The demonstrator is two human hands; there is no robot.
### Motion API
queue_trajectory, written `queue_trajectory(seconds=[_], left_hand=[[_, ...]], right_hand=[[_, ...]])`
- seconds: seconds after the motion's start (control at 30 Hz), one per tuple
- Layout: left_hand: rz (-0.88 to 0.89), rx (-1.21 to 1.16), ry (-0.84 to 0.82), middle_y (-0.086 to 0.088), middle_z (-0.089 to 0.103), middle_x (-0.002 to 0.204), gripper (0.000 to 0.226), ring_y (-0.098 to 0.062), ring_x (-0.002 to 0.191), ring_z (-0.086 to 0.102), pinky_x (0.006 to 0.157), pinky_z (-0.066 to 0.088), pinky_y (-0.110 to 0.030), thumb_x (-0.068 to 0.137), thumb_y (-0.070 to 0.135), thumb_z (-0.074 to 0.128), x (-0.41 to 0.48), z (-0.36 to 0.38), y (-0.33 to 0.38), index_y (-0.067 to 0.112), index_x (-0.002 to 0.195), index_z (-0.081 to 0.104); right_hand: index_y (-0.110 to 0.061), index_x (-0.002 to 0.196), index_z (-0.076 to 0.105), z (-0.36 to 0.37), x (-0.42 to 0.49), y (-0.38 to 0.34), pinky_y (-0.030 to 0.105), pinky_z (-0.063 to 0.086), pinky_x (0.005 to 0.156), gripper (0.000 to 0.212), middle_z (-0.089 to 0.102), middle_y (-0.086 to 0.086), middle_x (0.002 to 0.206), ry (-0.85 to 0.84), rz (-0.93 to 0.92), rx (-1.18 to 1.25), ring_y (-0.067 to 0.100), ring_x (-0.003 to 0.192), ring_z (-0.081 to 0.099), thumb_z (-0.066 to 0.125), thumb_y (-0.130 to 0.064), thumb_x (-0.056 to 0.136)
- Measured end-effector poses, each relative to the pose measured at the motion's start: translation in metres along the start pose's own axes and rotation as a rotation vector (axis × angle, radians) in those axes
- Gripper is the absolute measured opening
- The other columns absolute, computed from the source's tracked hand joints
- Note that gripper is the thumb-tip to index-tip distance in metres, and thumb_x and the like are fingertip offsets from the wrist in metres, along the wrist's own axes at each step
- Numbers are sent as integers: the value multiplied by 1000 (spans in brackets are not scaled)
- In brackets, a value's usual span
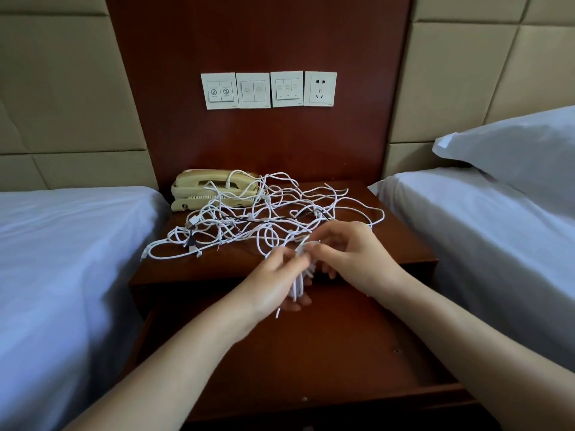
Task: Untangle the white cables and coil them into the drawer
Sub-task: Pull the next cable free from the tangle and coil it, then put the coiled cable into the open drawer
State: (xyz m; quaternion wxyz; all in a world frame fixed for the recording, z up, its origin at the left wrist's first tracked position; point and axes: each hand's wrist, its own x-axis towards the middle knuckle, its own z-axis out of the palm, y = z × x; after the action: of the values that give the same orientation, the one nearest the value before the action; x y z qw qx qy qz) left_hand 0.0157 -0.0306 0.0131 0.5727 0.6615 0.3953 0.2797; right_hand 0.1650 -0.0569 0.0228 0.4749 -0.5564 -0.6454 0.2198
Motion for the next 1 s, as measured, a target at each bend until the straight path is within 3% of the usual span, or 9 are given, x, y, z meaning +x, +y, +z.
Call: queue_trajectory(seconds=[0.07, 0.13, 0.3, 0.4, 0.57, 0.67, 0.77, 0.93, 1.0], left_hand=[[105, 227, 34, -1, 65, 91, 18, -12, 77, 66, 81, 55, -36, 91, 32, 56, -1, -12, -6, 18, 102, 55], [186, 388, 19, 3, 70, 90, 20, -11, 87, 67, 88, 53, -41, 78, 33, 67, -3, -23, -8, 22, 94, 63], [136, 527, 35, 1, 74, 81, 11, -10, 82, 70, 85, 54, -41, 72, 19, 77, -19, -47, -24, 21, 80, 69], [42, 563, 34, 0, 74, 80, 11, -8, 79, 68, 86, 55, -37, 72, 18, 79, -30, -65, -38, 21, 79, 70], [-80, 652, -19, 4, 72, 75, 11, -6, 77, 66, 84, 53, -35, 73, 23, 79, -50, -96, -66, 26, 73, 68], [-122, 824, -39, 2, 72, 78, 12, -9, 77, 66, 75, 51, -28, 75, 29, 76, -57, -109, -72, 20, 76, 68], [-181, 975, -74, 3, 67, 78, 17, -10, 75, 61, 66, 46, -23, 76, 32, 75, -59, -119, -75, 21, 76, 63], [-339, 1141, -116, -3, 58, 90, 28, -19, 85, 57, 70, 46, -29, 74, 40, 75, -54, -128, -81, 19, 85, 60], [-378, 1210, -137, -4, 61, 99, 33, -19, 92, 55, 74, 39, -29, 76, 43, 73, -52, -127, -80, 18, 94, 61]], right_hand=[[-10, 85, 65, 4, -2, 3, 22, 47, 47, 5, 66, 4, 65, -11, 28, -32, 8, 49, 57, 64, -14, 87], [-7, 86, 65, 8, -3, 5, 24, 48, 46, 7, 68, 8, 67, -27, 60, -55, 12, 49, 58, 65, -14, 87], [-6, 80, 65, 41, -9, 6, 22, 46, 44, 11, 66, 6, 57, -136, 114, -82, 12, 41, 58, 69, -16, 84], [-4, 82, 66, 65, -10, 3, 15, 41, 42, 12, 65, 6, 57, -252, 172, -63, 6, 37, 54, 69, -16, 84], [-4, 82, 66, 114, -12, 4, 19, 47, 46, 10, 64, 5, 57, -430, 252, -57, 9, 41, 57, 68, -14, 84], [-9, 74, 65, 140, -8, 5, 21, 53, 51, 10, 65, 7, 60, -485, 298, -62, 12, 44, 58, 68, -13, 82], [-10, 70, 63, 164, -4, 4, 18, 50, 45, 13, 62, 6, 59, -543, 351, -71, 8, 39, 56, 68, -12, 82], [-6, 75, 60, 193, 0, 6, 18, 50, 43, 13, 60, 7, 61, -633, 450, -60, 9, 42, 57, 70, -11, 82], [-8, 71, 58, 200, 2, 8, 19, 52, 45, 17, 59, 8, 63, -656, 485, -43, 10, 47, 57, 71, -10, 82]])
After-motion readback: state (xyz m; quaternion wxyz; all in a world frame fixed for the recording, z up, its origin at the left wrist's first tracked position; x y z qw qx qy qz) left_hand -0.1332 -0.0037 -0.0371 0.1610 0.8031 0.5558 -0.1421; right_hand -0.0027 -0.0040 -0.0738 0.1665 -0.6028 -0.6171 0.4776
